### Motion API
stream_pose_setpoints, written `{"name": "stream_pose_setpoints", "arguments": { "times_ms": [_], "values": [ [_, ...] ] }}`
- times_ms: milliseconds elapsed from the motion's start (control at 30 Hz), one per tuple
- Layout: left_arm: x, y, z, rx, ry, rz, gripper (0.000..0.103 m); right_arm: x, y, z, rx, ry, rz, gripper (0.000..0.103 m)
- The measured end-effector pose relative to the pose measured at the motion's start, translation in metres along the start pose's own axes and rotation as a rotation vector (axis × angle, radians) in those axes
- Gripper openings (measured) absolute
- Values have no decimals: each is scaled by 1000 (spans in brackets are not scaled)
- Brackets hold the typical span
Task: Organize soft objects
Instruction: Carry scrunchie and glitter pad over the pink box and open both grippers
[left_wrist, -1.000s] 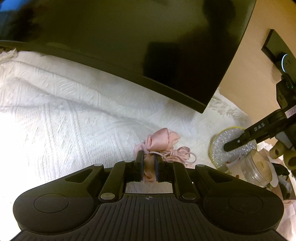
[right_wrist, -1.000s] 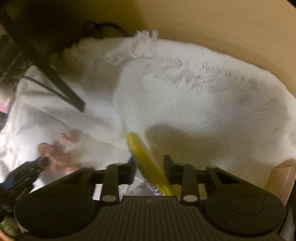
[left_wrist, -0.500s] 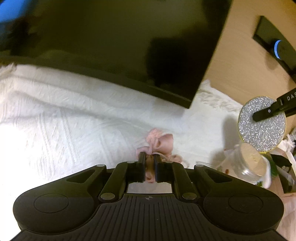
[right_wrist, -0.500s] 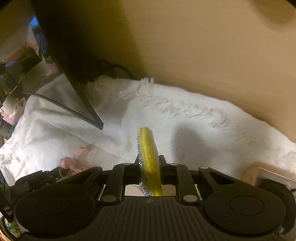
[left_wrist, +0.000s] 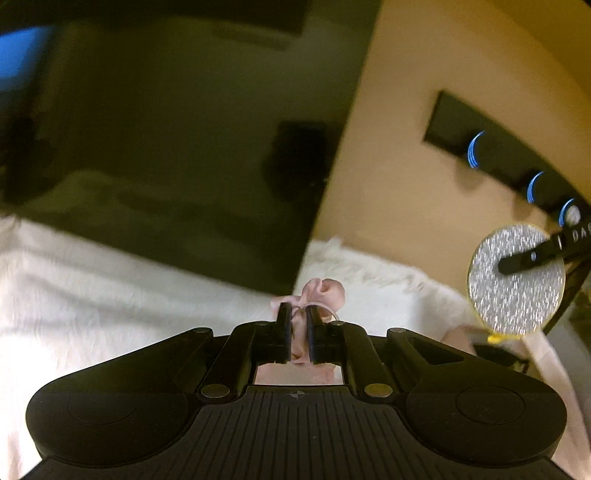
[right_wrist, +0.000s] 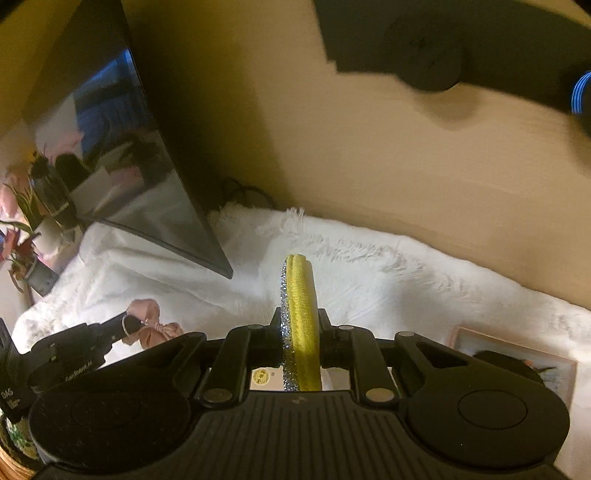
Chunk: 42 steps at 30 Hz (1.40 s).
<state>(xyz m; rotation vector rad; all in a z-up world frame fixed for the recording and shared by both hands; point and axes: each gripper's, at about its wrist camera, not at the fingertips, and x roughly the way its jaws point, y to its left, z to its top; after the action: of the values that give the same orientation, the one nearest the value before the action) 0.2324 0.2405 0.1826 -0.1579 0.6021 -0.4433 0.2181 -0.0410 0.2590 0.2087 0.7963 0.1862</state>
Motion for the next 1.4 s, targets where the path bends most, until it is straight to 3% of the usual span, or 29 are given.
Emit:
{"name": "stream_pose_setpoints", "arguments": {
  "times_ms": [200, 467, 933, 1200, 1400],
  "values": [
    [-9, -57, 25, 44, -68, -76, 10, -56, -27, -8, -1, -67, -14, 15],
    [-4, -140, 22, 74, -44, -188, 10, -95, -83, -26, 78, -103, -48, 15],
    [43, -277, -15, 135, 115, -356, 10, -153, -168, -80, 122, -183, -165, 15],
    [82, -316, -36, 147, 209, -368, 11, -147, -189, -99, 150, -175, -175, 15],
    [130, -323, -62, 111, 329, -390, 12, -132, -200, -108, 156, -133, -194, 15]
  ]
}}
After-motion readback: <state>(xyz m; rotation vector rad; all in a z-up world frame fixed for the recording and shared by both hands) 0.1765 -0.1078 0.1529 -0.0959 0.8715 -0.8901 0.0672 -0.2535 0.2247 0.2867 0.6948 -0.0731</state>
